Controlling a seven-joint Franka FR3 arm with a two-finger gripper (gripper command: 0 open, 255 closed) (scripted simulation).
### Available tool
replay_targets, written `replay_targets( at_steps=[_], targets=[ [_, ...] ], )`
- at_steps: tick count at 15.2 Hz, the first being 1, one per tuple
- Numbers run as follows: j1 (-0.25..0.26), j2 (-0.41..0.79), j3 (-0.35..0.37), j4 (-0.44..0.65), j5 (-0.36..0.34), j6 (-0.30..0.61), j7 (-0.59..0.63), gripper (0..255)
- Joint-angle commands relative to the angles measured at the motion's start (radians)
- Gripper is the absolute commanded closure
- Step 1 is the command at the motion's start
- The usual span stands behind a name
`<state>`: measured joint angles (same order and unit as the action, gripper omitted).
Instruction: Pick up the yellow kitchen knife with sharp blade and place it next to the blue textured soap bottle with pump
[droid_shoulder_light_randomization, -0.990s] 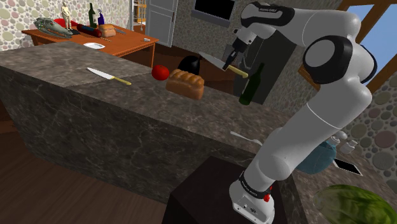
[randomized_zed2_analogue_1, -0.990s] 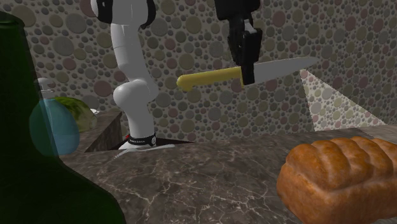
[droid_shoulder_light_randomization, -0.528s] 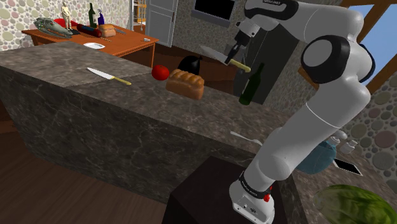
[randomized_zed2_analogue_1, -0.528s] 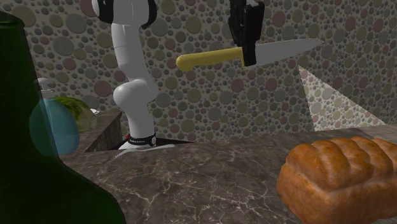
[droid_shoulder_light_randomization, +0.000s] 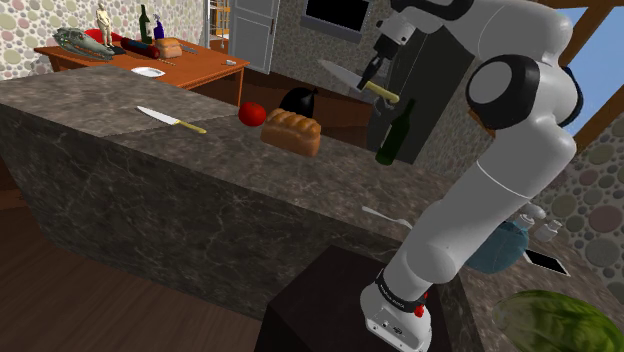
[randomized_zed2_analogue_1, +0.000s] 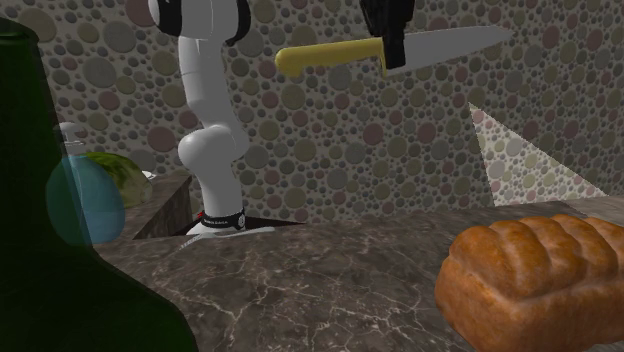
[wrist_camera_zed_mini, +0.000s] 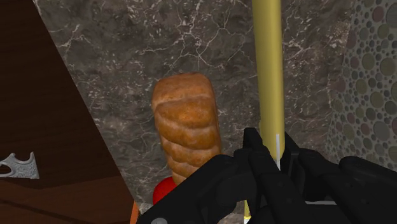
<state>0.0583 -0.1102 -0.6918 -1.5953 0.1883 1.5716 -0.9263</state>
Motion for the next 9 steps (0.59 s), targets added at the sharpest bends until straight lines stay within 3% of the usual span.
replay_targets(
  at_steps=[1,9],
  targets=[
    [-0.004,-0.036,0.003,-0.023,-0.023,-0.006,0.002,255],
    [-0.077,-0.314,0.040,-0.227,-0.182,-0.034,-0.007,255]
  ],
)
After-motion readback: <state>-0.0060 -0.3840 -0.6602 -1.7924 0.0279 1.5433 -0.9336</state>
